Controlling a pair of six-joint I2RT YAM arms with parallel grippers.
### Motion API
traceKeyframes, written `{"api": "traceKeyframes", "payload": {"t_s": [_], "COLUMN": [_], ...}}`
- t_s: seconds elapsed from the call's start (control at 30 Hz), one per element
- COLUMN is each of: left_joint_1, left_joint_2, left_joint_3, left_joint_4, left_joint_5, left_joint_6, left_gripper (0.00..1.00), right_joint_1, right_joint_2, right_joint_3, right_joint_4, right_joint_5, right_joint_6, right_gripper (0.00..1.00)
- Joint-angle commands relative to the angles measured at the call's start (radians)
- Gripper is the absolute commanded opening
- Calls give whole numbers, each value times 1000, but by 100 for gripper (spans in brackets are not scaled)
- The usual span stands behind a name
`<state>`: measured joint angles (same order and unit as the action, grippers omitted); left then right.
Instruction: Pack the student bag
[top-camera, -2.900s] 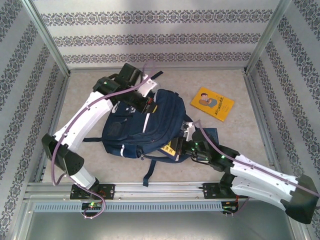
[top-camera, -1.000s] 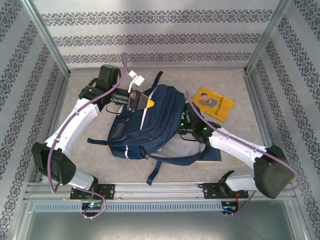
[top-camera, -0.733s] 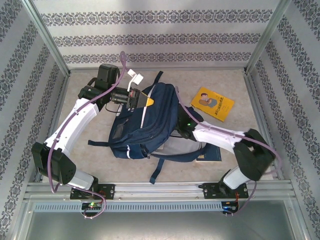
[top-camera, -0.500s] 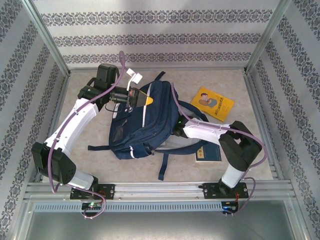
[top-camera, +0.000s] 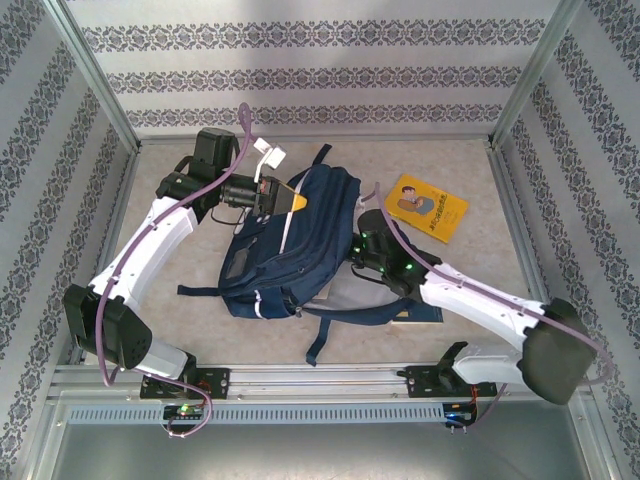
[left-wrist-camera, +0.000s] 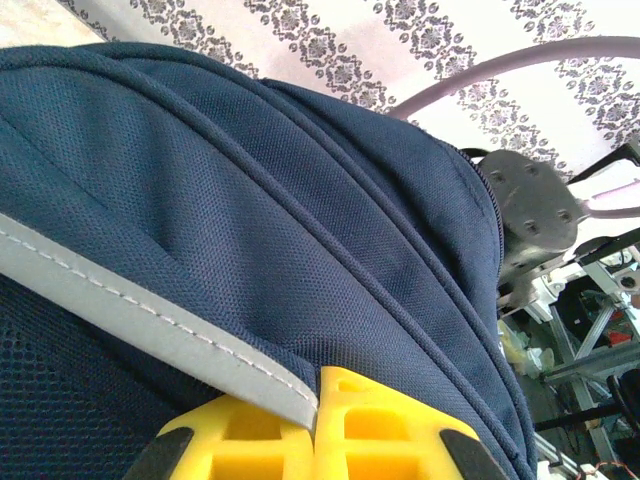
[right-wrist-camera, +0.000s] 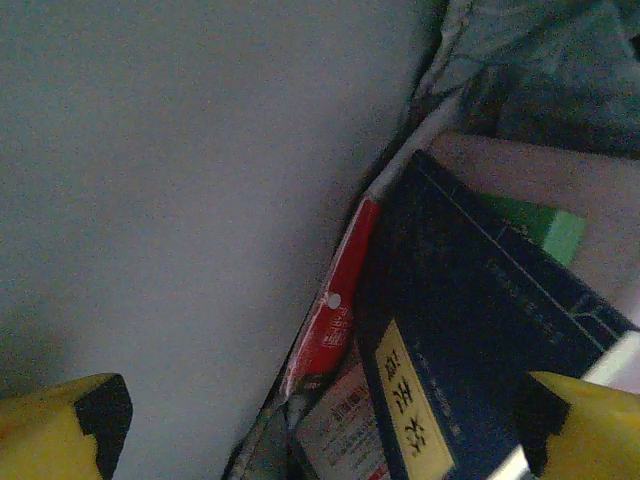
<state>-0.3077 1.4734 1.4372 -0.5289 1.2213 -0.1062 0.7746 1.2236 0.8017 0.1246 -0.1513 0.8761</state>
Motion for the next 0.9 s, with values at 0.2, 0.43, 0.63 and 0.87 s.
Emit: {"api": "traceKeyframes", "payload": {"t_s": [0.2, 0.43, 0.63, 0.87], "left_joint_1": [0, 4, 6, 9], "left_joint_2": [-47, -1, 94, 155], "left_joint_3": [-32, -34, 14, 42], "left_joint_4": [-9, -120, -184, -188], "left_joint_5": [-405, -761, -974, -1002], "left_joint_6": [54, 60, 27, -27], "left_gripper": [0, 0, 0, 37], "right_joint_1": [-39, -103, -187, -258], "right_joint_2": [-325, -591, -595, -458], "right_joint_3": [-79, -188, -183, -119], "right_joint_4": [-356, -470, -601, -762], "right_joint_5": [384, 473, 412, 438], "right_joint_6": [-31, -73, -97, -108], "right_gripper": [93, 92, 90, 92]}}
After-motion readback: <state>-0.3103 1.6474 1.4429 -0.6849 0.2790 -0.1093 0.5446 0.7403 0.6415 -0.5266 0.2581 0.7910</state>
